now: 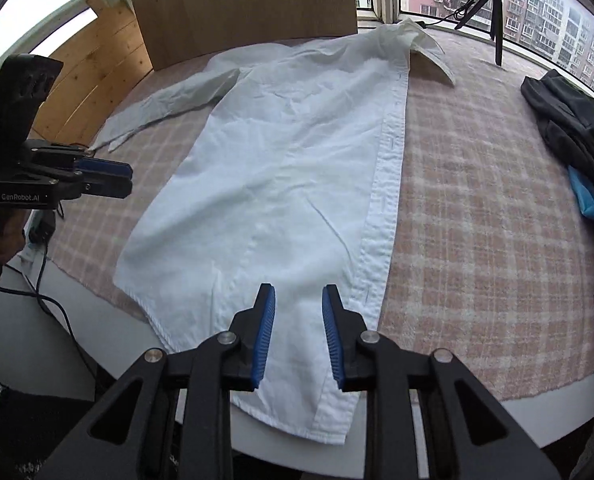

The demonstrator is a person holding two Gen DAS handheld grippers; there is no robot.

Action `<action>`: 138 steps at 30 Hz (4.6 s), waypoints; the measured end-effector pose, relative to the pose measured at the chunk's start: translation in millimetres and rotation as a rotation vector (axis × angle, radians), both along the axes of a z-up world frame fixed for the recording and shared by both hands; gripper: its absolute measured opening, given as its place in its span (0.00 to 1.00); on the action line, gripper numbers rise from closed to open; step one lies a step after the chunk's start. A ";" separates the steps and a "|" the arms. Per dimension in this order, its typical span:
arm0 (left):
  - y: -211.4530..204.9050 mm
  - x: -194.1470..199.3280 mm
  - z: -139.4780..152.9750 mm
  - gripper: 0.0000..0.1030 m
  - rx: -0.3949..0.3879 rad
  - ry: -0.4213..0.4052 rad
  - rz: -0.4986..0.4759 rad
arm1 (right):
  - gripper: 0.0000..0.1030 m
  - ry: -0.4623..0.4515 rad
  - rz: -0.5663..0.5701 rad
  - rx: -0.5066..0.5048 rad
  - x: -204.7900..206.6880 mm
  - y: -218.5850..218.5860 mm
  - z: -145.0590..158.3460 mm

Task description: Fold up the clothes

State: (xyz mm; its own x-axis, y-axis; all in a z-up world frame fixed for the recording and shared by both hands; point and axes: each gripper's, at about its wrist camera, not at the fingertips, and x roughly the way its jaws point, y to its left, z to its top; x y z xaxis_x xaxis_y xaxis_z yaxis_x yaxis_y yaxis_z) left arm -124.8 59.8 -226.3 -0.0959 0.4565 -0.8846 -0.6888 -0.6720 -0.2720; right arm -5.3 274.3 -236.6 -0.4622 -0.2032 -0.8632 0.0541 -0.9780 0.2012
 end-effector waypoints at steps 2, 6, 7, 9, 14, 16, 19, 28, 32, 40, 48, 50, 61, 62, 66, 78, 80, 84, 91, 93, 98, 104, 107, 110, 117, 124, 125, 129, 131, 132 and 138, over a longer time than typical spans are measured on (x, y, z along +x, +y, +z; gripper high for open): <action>34.0 -31.0 -0.6 0.24 0.020 0.030 -0.011 | 0.18 -0.018 -0.029 -0.017 -26.8 -3.0 -16.6; 69.3 -105.0 -16.3 0.25 -0.056 0.105 0.034 | 0.11 -0.079 -0.071 0.000 -66.7 -5.9 -49.0; 67.1 -121.3 -28.2 0.27 -0.117 0.114 0.064 | 0.10 -0.084 -0.071 0.005 -65.9 -4.2 -50.0; 55.8 -146.6 -43.0 0.07 -0.189 0.102 0.121 | 0.09 -0.087 -0.070 0.010 -62.4 -0.2 -49.8; 31.5 -159.8 -27.0 0.05 -0.094 0.011 0.187 | 0.09 -0.136 -0.067 0.007 -64.0 4.8 -44.1; 30.1 -147.8 -11.5 0.20 -0.061 0.035 0.165 | 0.12 -0.159 -0.021 -0.002 -67.9 -0.1 -41.8; 11.3 -136.4 18.5 0.23 -0.029 0.046 0.154 | 0.12 -0.193 0.048 -0.015 -73.8 -7.4 -38.5; -110.8 -149.8 180.6 0.31 -0.093 0.322 0.416 | 0.13 -0.066 0.207 -0.179 -92.6 20.0 76.8; -153.1 -149.4 226.9 0.42 -0.181 0.402 0.521 | 0.13 0.078 0.266 -0.217 -125.3 19.0 141.7; -234.9 -103.2 150.7 0.45 -0.142 0.250 0.715 | 0.36 0.167 0.474 -0.173 -193.3 -62.9 163.0; -283.3 -25.9 15.7 0.43 0.075 -0.031 0.898 | 0.39 0.011 0.863 -0.027 -265.1 -303.1 55.1; -288.2 -10.3 -1.4 0.43 0.111 -0.071 0.935 | 0.39 -0.024 0.958 0.034 -272.7 -365.4 18.8; -293.3 -2.1 -22.1 0.43 0.155 -0.103 0.967 | 0.16 0.037 1.112 0.186 -283.7 -458.2 -46.0; -292.3 -6.7 -23.5 0.43 0.151 -0.103 0.963 | 0.02 0.029 1.102 0.160 -288.5 -452.8 -40.4; -286.3 -33.6 -24.1 0.43 0.096 -0.073 0.932 | 0.02 0.093 1.004 0.046 -309.4 -405.2 12.6; -280.6 -152.3 -61.5 0.43 -0.051 -0.083 0.853 | 0.02 0.349 0.614 -0.349 -340.2 -199.6 198.3; -272.7 -160.1 -63.9 0.41 -0.067 -0.062 0.826 | 0.02 0.376 0.574 -0.365 -337.9 -175.9 214.3; -259.1 -169.5 -65.6 0.04 -0.079 -0.036 0.785 | 0.02 0.427 0.540 -0.338 -332.7 -150.4 228.8; -287.7 -162.8 -5.6 0.03 0.018 0.045 0.806 | 0.02 0.482 0.483 -0.326 -336.0 -116.3 242.9; -300.8 -153.9 21.2 0.03 0.014 0.096 0.815 | 0.02 0.487 0.494 -0.328 -334.6 -117.6 243.2; -316.4 -163.6 33.0 0.03 -0.121 0.126 0.798 | 0.02 0.464 0.575 -0.336 -328.4 -144.9 226.8; -329.0 -177.7 -11.6 0.05 -0.259 0.036 0.807 | 0.02 0.349 0.708 -0.355 -321.4 -211.9 180.0; -331.9 -175.9 -26.9 0.12 -0.301 0.016 0.836 | 0.02 0.276 0.767 -0.376 -322.4 -253.5 150.7; -336.8 -167.9 -20.1 0.21 -0.355 0.051 0.888 | 0.06 0.107 0.836 -0.387 -326.1 -303.0 107.6; -336.7 -110.7 23.4 0.28 -0.340 0.129 0.909 | 0.24 -0.160 0.915 -0.466 -326.7 -337.5 56.5; -309.4 -125.6 8.0 0.30 -0.285 0.114 0.816 | 0.37 -0.050 0.696 -0.398 -347.4 -225.4 74.6; -302.0 -129.4 -0.4 0.30 -0.289 0.102 0.785 | 0.37 -0.053 0.664 -0.371 -348.5 -209.3 71.9; -279.5 -132.4 -24.7 0.30 -0.313 0.063 0.708 | 0.37 -0.085 0.560 -0.269 -342.3 -153.4 52.9; -273.6 -131.8 -30.3 0.30 -0.313 0.052 0.696 | 0.37 -0.116 0.540 -0.245 -336.2 -137.5 38.7; -274.3 -132.6 -29.6 0.30 -0.310 0.055 0.701 | 0.37 -0.121 0.535 -0.231 -333.7 -135.8 32.6; -280.1 -133.0 -27.4 0.31 -0.340 0.051 0.697 | 0.37 -0.067 0.701 -0.021 -308.8 -181.7 7.2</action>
